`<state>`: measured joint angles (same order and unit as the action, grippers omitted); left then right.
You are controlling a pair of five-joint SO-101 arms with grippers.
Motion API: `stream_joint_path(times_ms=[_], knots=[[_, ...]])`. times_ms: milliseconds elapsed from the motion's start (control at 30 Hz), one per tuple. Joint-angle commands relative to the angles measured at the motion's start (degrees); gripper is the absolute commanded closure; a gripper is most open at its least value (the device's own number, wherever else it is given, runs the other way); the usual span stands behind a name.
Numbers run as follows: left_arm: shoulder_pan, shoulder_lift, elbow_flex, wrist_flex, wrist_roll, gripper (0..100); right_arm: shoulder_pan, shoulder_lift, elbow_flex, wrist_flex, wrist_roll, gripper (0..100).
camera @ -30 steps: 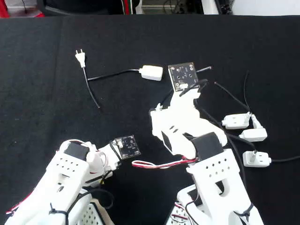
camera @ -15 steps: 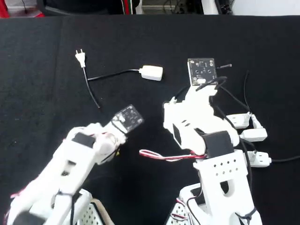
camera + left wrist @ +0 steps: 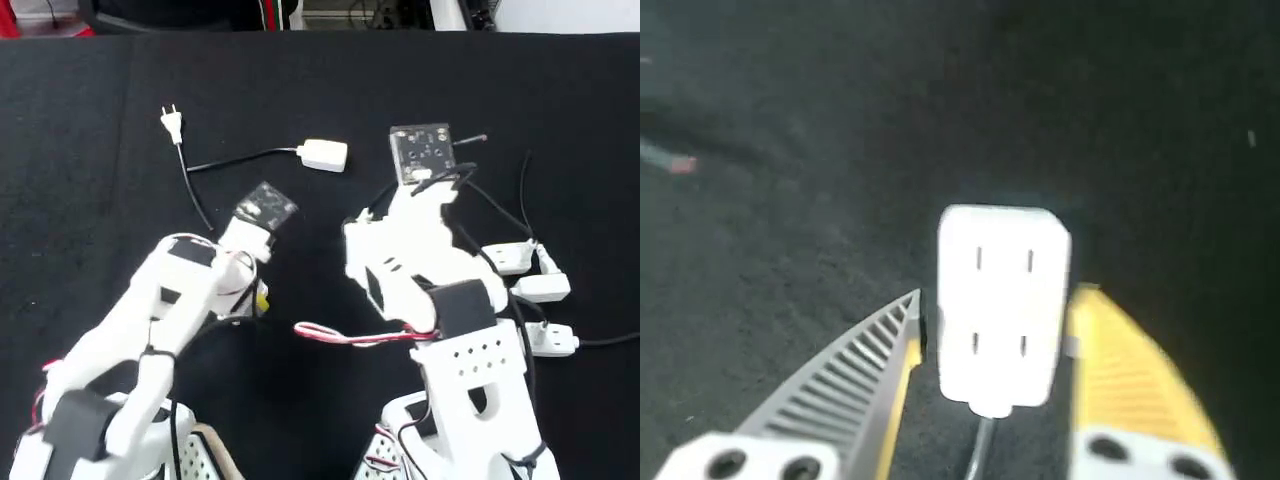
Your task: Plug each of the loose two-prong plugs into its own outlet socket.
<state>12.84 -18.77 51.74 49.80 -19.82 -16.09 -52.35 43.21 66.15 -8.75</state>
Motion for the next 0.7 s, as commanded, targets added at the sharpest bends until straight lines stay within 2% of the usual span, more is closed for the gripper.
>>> stream_joint_path(times_ms=[0, 100, 200, 333, 567, 667], knots=[[-1.10, -9.14, 1.89, 0.35, 2.90, 70, -1.32, 0.04, 0.84, -2.99, 0.53, 98.6], [-1.80, -16.88, 5.67, 0.44, 4.40, 70, -2.37, 0.04, 2.15, -4.22, 1.49, 98.6], [-5.41, -25.93, 9.19, 2.11, 4.48, 70, -5.89, 0.04, 3.82, -4.48, 2.37, 98.6], [-14.29, -37.89, 13.14, 6.15, 4.13, 70, -12.31, 0.04, 8.84, -9.23, 2.11, 98.6], [-30.90, -53.98, 23.96, 7.03, 4.04, 70, -20.66, 0.04, 18.68, -21.71, -1.05, 98.6], [-34.86, -57.32, 27.21, 8.00, 1.14, 70, -22.95, 0.04, 21.76, -25.23, -1.05, 98.6]])
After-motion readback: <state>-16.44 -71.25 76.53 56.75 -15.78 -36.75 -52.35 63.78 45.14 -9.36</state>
